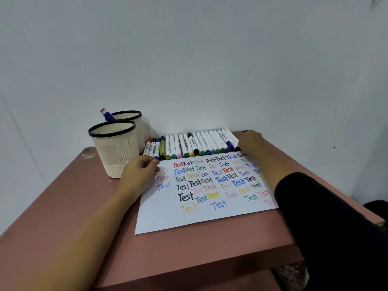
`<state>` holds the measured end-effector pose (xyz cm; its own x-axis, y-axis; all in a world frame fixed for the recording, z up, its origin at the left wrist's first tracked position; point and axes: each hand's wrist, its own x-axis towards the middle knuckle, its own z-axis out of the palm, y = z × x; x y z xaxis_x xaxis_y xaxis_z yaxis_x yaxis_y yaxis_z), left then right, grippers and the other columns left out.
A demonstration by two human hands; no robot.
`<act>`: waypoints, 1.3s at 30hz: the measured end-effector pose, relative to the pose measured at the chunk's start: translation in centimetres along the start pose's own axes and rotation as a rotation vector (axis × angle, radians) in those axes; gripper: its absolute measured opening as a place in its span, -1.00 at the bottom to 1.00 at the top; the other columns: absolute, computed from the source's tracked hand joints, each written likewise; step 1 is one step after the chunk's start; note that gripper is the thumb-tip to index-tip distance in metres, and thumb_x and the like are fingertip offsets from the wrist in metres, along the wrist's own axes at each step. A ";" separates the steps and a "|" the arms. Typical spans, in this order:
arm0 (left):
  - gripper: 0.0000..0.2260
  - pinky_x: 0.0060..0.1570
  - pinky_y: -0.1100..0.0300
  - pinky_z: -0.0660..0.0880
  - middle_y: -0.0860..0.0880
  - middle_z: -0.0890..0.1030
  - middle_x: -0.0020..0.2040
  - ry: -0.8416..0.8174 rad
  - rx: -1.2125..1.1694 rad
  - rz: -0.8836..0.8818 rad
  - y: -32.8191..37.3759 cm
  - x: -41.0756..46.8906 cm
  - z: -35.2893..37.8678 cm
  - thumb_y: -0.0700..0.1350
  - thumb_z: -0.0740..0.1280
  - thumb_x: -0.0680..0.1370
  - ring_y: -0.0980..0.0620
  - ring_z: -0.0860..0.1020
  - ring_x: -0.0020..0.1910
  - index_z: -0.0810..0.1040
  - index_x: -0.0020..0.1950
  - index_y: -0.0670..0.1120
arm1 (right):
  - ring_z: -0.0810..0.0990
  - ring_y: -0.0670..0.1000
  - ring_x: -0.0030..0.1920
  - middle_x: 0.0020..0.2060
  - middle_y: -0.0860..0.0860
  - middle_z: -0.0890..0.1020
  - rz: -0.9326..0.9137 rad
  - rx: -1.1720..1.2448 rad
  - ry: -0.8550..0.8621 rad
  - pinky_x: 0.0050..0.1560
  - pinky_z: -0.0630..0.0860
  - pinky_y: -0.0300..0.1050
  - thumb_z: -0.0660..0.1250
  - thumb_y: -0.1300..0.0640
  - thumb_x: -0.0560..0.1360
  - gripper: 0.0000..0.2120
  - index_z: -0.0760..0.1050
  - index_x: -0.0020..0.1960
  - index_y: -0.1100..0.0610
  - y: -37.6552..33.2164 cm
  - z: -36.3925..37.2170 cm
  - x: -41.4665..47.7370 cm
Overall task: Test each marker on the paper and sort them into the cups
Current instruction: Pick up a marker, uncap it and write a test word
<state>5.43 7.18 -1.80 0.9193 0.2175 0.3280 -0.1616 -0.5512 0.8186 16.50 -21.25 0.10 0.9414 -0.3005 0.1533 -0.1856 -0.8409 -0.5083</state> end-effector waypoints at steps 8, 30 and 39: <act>-0.83 -0.12 0.22 0.44 -0.03 0.62 -0.22 -0.005 -0.024 -0.005 -0.1 0.1 0.0 -0.19 0.20 0.58 0.07 0.55 -0.21 0.58 -0.07 -0.11 | 0.39 -0.02 -0.38 -0.35 0.03 0.42 -0.067 -0.106 0.025 -0.42 0.31 -0.21 0.27 0.26 0.51 -0.85 0.50 0.06 0.24 0.3 0.6 0.5; -0.83 -0.07 0.19 0.42 -0.07 0.63 -0.09 0.000 0.124 0.138 0.2 -0.6 -0.2 -0.18 0.21 0.58 0.00 0.55 -0.10 0.60 0.02 -0.15 | 0.46 0.05 -0.24 -0.17 0.16 0.56 -0.249 0.233 0.199 -0.29 0.37 -0.17 0.14 0.16 0.59 -0.75 0.50 -0.08 0.30 -3.8 -2.1 -3.2; -0.64 0.09 0.33 0.28 -0.12 0.41 0.16 0.109 0.206 0.305 -0.1 -1.1 -0.2 -0.15 0.32 0.52 0.00 0.43 0.07 0.44 0.32 -0.13 | 0.32 -0.03 -0.44 -0.45 0.01 0.49 -0.317 0.608 -0.040 -0.40 0.26 -0.18 0.10 0.07 0.62 -0.60 0.52 -0.14 0.35 -7.4 -1.5 -11.7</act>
<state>4.40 7.14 -2.15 0.7949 0.0965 0.5990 -0.3364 -0.7516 0.5675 6.45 -12.25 3.33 0.9360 -0.0545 0.3477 0.2809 -0.4795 -0.8314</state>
